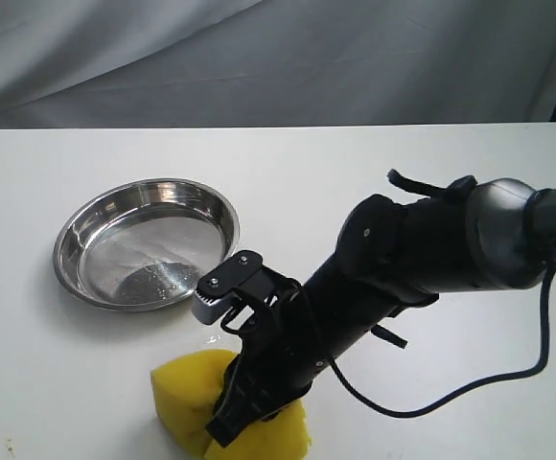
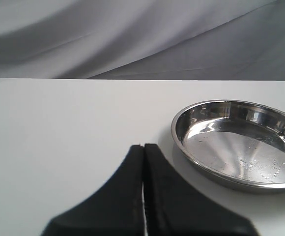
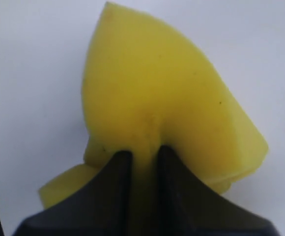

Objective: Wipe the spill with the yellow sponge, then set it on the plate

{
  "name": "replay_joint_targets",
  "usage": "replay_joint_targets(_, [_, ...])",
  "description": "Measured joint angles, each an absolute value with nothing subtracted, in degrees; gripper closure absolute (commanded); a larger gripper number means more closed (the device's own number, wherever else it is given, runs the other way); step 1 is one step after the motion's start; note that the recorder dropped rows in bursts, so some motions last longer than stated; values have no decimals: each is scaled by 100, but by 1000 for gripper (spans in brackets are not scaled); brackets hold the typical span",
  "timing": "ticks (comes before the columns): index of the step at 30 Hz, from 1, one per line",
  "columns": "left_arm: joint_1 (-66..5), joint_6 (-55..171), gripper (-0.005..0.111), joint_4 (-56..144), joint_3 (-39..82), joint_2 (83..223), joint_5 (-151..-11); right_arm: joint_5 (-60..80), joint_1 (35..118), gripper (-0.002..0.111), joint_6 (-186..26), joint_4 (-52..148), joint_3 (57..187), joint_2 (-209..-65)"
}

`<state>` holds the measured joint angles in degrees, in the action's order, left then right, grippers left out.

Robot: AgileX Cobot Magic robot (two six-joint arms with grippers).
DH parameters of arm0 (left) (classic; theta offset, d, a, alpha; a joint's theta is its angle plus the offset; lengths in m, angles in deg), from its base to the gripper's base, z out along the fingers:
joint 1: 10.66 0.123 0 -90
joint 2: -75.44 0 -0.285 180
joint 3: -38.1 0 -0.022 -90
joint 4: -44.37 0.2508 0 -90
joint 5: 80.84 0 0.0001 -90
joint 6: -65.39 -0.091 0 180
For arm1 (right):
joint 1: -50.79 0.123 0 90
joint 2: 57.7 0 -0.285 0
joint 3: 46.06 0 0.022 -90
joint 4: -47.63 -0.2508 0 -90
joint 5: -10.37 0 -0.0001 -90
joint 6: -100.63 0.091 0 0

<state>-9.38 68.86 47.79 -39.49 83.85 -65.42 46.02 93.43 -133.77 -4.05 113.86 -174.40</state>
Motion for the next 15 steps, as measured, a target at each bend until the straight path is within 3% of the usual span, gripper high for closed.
replay_joint_targets(9, [-938,6886,107,4779,-3949,8385,-6542,4290,9246,108,-12404,282,11443,-17643])
replay_joint_targets(15, [-938,6886,107,4779,-3949,8385,-6542,4131,8744,108,-12133,344,11452,-17706])
